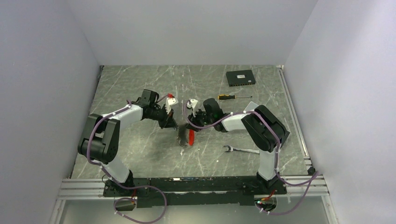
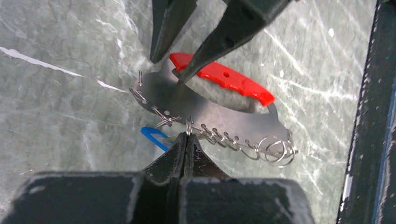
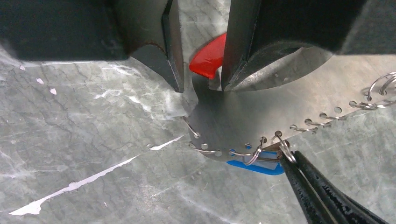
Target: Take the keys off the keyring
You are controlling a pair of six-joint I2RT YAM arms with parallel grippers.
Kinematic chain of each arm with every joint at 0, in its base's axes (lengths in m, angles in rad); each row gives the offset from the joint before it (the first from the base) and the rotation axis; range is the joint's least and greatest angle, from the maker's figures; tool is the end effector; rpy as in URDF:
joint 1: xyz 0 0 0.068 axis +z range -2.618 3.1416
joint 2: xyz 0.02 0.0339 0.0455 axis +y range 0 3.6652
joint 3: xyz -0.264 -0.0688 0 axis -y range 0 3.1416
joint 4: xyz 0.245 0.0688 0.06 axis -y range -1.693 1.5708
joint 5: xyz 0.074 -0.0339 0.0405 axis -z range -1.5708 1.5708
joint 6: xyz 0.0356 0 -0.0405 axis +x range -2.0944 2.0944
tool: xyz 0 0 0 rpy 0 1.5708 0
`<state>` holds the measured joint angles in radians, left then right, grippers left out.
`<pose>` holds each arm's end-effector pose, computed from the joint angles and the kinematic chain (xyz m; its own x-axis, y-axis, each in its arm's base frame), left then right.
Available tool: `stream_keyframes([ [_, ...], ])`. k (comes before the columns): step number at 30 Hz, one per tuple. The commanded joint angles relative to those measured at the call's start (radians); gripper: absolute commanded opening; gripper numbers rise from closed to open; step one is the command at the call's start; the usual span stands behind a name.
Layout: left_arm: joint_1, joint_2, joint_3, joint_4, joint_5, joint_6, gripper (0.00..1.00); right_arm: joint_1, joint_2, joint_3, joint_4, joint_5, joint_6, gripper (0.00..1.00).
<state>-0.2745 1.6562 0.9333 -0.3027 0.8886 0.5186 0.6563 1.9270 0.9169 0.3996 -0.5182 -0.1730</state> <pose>0.2966 -0.1122 0.1770 -0.4380 0.4480 -0.7794 0.8929 0.3175 -0.3194 0.2896 0.2453 0.1252 -0.3008 -0.4204 -0.8560 -0.9171 0.3738 0.1387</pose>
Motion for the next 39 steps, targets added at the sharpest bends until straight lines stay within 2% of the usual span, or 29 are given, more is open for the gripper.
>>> stream_keyframes([
  [1,-0.009,-0.056,0.032,-0.092,-0.047,0.162,0.00,-0.020,0.053,-0.019,-0.183,0.056,-0.030,0.38],
  [7,-0.059,-0.058,0.052,-0.108,-0.147,0.226,0.00,-0.050,0.006,0.010,-0.197,-0.083,-0.018,0.39],
  [13,-0.114,-0.038,0.092,-0.126,-0.170,0.200,0.00,-0.131,-0.062,0.048,-0.188,-0.362,0.063,0.44],
  [17,-0.121,-0.036,0.097,-0.127,-0.140,0.179,0.00,-0.161,-0.121,0.003,-0.056,-0.494,0.164,0.46],
  [22,-0.127,-0.033,0.098,-0.121,-0.141,0.165,0.00,-0.161,-0.156,-0.022,0.054,-0.516,0.265,0.51],
  [26,-0.129,-0.035,0.091,-0.114,-0.131,0.160,0.00,-0.141,-0.160,-0.045,0.154,-0.519,0.326,0.46],
  [31,-0.130,-0.034,0.094,-0.111,-0.110,0.161,0.00,-0.089,-0.099,-0.006,0.158,-0.485,0.312,0.36],
  [39,-0.130,-0.041,0.095,-0.108,-0.062,0.160,0.00,-0.077,-0.013,0.037,0.142,-0.464,0.236,0.36],
])
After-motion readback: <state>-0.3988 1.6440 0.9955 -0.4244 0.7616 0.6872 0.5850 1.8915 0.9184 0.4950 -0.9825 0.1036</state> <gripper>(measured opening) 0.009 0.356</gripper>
